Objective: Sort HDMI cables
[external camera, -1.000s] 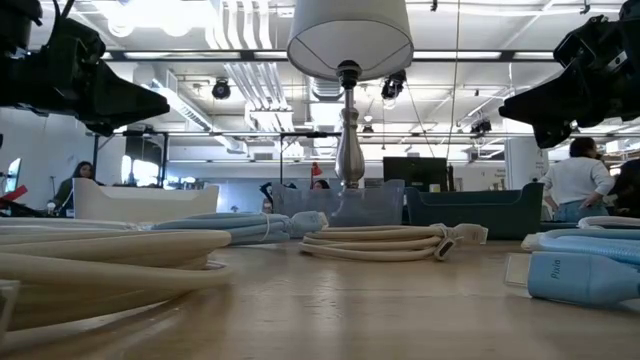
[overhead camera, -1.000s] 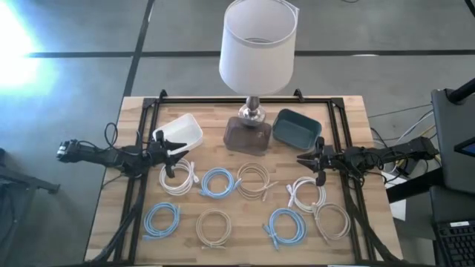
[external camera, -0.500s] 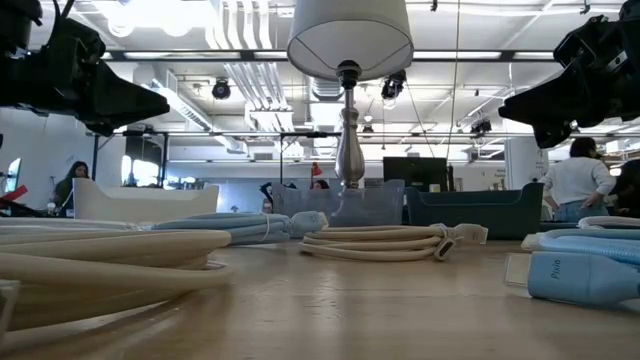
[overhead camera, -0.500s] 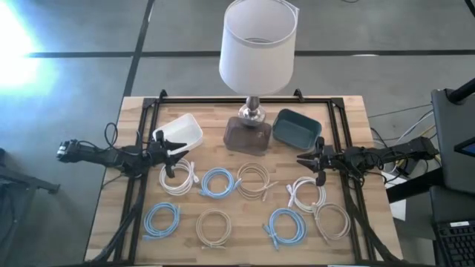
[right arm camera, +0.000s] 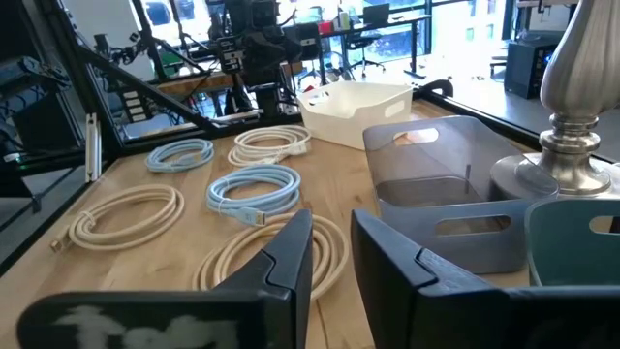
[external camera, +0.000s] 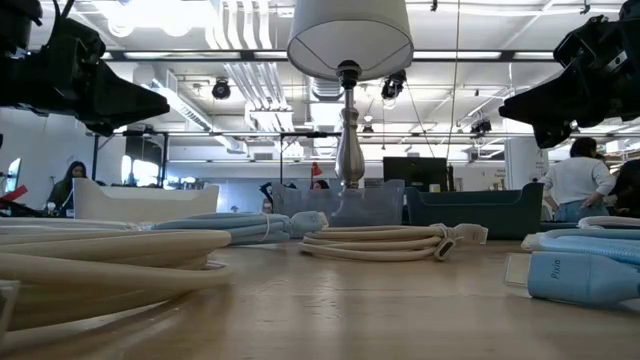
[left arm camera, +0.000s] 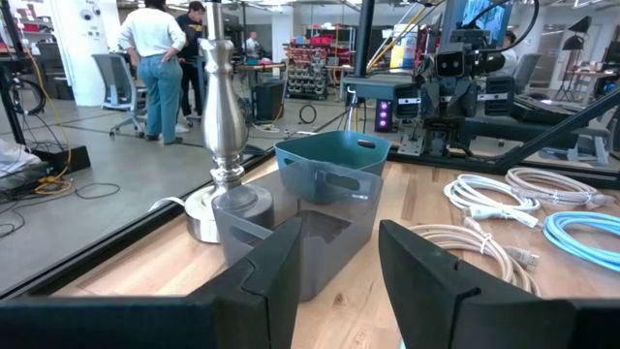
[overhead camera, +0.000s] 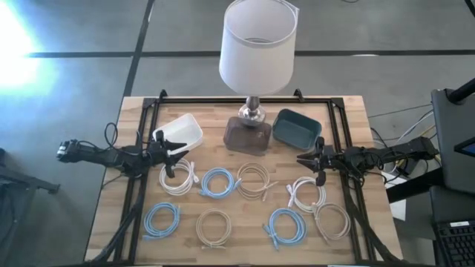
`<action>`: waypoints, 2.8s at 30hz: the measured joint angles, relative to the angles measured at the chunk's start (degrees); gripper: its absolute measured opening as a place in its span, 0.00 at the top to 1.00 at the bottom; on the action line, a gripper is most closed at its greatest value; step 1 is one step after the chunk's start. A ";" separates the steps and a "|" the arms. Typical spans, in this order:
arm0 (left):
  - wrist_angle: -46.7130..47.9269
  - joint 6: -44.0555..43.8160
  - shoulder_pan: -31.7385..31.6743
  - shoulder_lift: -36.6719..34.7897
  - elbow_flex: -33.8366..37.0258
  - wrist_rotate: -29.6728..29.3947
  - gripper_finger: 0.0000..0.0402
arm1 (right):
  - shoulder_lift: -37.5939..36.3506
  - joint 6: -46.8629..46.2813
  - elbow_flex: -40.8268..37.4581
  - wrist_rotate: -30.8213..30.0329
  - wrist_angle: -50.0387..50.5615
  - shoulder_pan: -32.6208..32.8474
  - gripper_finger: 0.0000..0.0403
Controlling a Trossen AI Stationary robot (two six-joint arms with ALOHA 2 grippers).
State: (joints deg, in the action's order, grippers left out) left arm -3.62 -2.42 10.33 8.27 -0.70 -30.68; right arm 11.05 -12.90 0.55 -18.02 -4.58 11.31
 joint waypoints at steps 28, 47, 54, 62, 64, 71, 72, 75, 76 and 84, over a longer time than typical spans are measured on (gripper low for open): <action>-0.25 2.21 -0.01 0.00 0.01 -0.01 0.65 | 0.00 -3.03 -0.02 -0.35 -2.34 -0.05 0.82; -2.29 -8.01 -0.13 0.09 0.03 -7.60 0.65 | -0.02 29.16 0.01 -8.45 -26.04 -0.11 0.82; -1.77 -8.69 -0.13 0.66 0.03 -8.29 0.65 | 0.03 28.08 0.01 -13.71 -26.25 -0.59 0.76; -1.86 -7.58 -0.15 1.90 0.03 -4.34 0.65 | 4.47 22.83 0.01 -13.86 -26.43 -2.03 0.61; -1.86 -8.52 -0.15 2.53 -0.03 -2.73 0.65 | 6.23 20.44 0.01 -13.90 -26.44 -2.47 0.58; -0.50 -13.60 -0.17 8.70 -5.25 1.60 0.65 | 12.77 13.47 0.01 -16.70 -29.58 -4.38 0.53; 0.98 -15.28 -0.20 10.05 -6.63 2.42 0.65 | 13.66 12.88 0.01 -16.70 -30.58 -4.48 0.53; 7.20 -20.56 -0.22 15.22 -11.76 7.08 0.65 | 15.95 11.08 0.20 -16.67 -33.00 -4.48 0.52; 9.77 -21.69 -0.20 17.30 -13.48 8.81 0.65 | 16.60 10.62 0.29 -16.67 -33.75 -4.48 0.52; 27.86 -25.49 -0.09 37.18 -28.19 20.91 0.65 | 21.89 1.63 1.82 -15.69 -34.16 -4.46 0.52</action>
State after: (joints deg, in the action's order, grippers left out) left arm 24.25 -27.91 10.24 45.46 -28.89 -9.77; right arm 32.94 -11.26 2.37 -33.70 -38.74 6.85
